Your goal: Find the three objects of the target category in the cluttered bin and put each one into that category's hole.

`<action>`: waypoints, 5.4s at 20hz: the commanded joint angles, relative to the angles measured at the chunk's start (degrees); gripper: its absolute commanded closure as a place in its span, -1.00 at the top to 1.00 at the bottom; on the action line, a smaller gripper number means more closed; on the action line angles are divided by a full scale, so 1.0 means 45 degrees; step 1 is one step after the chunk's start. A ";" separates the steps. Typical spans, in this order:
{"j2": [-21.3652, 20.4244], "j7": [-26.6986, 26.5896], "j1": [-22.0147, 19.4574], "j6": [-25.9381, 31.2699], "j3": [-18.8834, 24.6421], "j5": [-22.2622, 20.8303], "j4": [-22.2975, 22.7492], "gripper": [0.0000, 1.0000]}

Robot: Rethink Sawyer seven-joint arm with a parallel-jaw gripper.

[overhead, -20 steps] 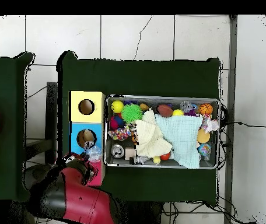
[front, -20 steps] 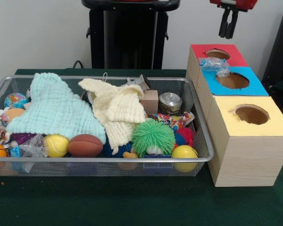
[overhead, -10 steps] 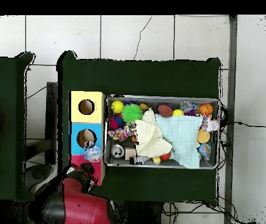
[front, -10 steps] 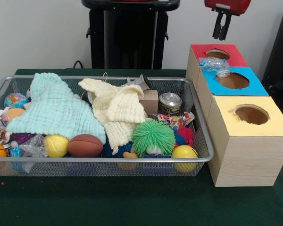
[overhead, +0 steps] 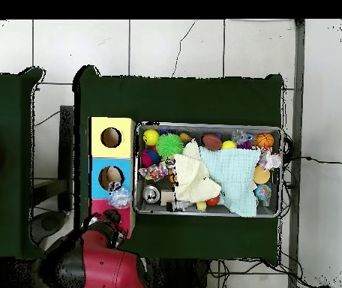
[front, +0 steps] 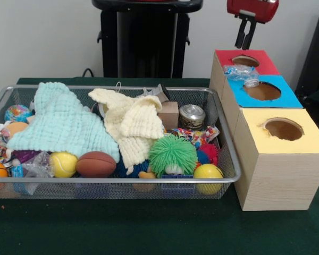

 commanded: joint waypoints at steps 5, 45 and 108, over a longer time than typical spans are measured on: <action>0.1423 0.1827 -0.0313 -0.1718 0.0814 -0.0655 0.0309 -1.00; 0.3108 0.2530 0.1505 -0.0335 -0.0587 0.0625 -0.1827 -1.00; 0.0658 0.1205 -0.1868 -0.1137 0.1265 -0.0475 -0.0739 -1.00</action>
